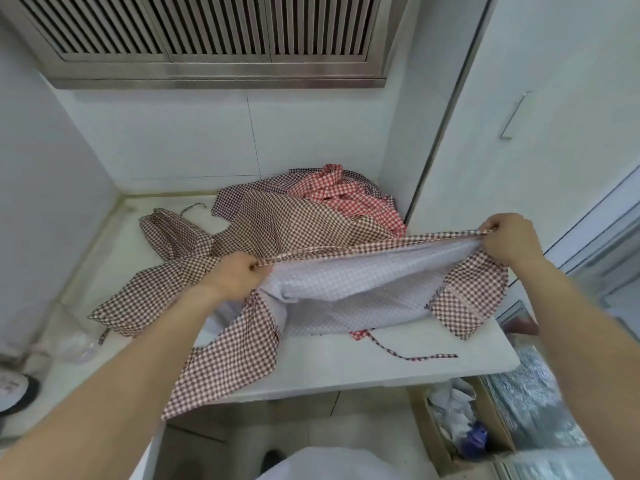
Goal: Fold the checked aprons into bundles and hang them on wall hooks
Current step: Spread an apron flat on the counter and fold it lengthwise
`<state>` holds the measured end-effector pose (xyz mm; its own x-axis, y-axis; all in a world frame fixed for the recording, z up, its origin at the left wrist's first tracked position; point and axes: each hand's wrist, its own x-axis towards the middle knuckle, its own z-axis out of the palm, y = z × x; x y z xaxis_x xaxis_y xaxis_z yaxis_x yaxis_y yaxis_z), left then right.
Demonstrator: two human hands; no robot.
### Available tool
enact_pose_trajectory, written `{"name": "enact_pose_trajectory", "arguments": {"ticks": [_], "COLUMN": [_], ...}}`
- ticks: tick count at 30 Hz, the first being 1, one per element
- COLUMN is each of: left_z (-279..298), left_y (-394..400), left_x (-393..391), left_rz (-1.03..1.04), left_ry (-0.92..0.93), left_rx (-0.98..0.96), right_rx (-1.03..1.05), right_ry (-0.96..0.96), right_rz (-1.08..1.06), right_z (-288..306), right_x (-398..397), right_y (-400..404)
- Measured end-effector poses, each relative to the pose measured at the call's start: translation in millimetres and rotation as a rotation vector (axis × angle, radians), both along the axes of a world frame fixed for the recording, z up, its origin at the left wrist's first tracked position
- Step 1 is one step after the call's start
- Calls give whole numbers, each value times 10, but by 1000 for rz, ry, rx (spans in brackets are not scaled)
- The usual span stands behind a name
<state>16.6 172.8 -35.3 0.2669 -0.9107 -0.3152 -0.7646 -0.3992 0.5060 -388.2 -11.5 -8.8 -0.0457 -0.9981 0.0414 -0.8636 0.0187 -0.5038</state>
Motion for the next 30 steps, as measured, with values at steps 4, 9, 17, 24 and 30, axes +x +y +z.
{"name": "enact_pose_trajectory", "arguments": {"ticks": [4, 9, 17, 24, 30], "left_z": [-131, -194, 31, -280, -193], "left_y": [34, -50, 146, 345, 416], "left_x": [-134, -418, -1013, -724, -670], "left_rz": [626, 787, -34, 15, 187], "left_ry": [550, 596, 614, 481, 643], "left_rx": [-252, -168, -161, -280, -235], "right_rx": [40, 351, 172, 142, 160], "right_ry": [27, 452, -258, -243, -108], "right_rz": [-136, 125, 841, 719, 722], "right_z": [-176, -248, -484, -594, -401], "right_x": [-261, 314, 1535, 1367, 1192], "right_y": [55, 405, 1283, 1164, 960]}}
